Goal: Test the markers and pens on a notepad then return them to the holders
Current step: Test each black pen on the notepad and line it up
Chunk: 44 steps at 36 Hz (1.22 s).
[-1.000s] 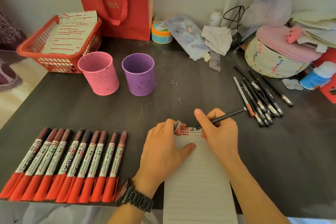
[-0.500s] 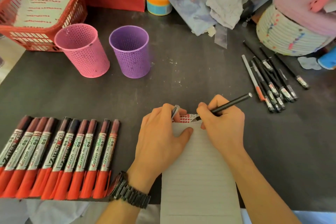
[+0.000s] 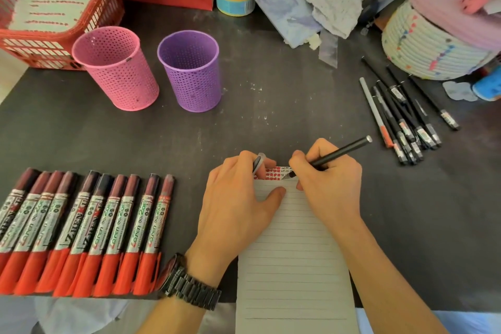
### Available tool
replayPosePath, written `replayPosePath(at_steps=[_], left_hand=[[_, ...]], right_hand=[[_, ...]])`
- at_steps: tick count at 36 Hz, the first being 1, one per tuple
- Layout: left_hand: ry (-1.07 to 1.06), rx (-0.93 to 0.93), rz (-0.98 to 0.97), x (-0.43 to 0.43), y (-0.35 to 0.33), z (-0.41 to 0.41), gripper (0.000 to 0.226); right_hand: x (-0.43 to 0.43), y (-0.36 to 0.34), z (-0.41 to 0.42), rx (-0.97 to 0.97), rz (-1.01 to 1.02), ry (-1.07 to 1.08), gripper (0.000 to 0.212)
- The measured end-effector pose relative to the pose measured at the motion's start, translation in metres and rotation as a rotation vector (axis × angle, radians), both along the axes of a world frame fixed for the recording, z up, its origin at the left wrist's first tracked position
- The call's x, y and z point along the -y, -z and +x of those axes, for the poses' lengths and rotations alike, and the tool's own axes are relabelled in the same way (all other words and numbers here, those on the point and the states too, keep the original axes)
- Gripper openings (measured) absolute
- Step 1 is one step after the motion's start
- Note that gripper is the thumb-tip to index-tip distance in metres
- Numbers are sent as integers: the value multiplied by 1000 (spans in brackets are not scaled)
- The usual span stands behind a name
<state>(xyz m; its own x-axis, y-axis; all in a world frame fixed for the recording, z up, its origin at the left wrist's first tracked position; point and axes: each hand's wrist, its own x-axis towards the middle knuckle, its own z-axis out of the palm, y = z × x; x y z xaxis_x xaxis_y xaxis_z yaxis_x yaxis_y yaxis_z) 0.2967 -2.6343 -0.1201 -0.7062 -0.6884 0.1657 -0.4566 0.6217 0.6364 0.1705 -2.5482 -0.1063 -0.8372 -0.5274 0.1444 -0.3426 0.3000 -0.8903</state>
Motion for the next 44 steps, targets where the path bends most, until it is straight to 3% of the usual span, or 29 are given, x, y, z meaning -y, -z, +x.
replayPosePath(at_steps=[33,40,44], left_hand=[[-23,8,18,0,4,0,36],[5,41,48,1,6,0,35],[15,40,51,1,4,1,34]], right_hand=[[-1,2,-1,9,0,10,29],[-5,0,-9,118,-208,105,36],[-5,-7,-7,177,-227,95,36]])
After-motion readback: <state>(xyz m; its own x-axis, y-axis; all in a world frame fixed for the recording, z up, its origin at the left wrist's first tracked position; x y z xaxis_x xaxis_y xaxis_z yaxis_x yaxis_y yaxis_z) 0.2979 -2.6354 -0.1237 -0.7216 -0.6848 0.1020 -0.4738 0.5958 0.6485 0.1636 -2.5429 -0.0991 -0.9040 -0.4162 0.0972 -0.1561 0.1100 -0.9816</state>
